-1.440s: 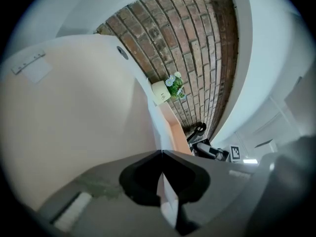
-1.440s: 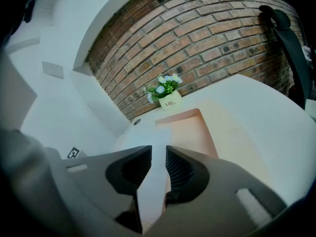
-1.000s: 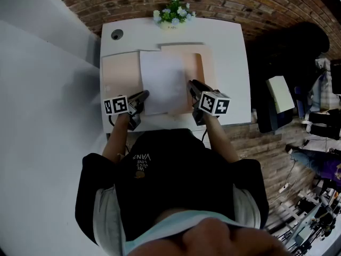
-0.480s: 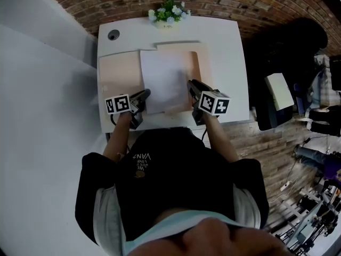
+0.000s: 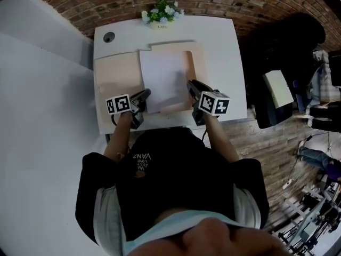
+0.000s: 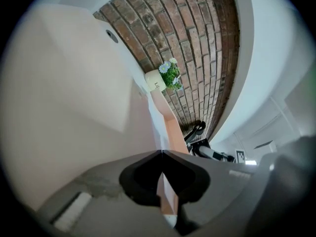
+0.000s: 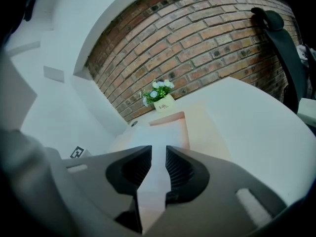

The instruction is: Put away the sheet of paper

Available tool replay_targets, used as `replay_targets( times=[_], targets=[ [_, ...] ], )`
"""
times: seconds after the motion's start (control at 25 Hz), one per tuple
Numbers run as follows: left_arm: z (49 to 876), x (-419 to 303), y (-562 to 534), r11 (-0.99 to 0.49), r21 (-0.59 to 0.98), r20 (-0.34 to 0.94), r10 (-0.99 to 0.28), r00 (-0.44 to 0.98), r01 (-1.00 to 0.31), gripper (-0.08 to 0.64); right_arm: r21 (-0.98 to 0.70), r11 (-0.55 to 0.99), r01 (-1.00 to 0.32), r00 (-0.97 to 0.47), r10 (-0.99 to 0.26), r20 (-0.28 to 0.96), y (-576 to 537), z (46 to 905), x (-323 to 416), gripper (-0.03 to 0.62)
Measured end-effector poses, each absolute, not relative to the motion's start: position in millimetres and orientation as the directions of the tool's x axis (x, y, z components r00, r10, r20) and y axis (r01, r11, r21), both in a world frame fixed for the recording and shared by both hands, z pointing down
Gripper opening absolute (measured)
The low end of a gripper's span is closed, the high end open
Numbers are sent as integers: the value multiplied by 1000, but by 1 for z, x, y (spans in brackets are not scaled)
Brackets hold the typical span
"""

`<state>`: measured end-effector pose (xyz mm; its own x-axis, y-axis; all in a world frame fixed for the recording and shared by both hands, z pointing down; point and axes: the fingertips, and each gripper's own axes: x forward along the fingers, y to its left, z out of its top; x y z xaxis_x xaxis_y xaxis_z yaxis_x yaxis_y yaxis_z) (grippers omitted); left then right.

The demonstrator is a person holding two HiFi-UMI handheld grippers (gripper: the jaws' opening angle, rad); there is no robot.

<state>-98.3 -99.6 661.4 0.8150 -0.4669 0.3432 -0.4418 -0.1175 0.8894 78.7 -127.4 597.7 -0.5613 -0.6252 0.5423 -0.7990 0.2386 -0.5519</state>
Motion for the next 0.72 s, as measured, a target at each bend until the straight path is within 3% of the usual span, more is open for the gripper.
replay_targets(
  times=[0.72],
  targets=[
    [665,-63,-108,-119,882,362,-446,819,-455,0,-555,244,-795,-568,-619,542,-134,596,103,87]
  ],
)
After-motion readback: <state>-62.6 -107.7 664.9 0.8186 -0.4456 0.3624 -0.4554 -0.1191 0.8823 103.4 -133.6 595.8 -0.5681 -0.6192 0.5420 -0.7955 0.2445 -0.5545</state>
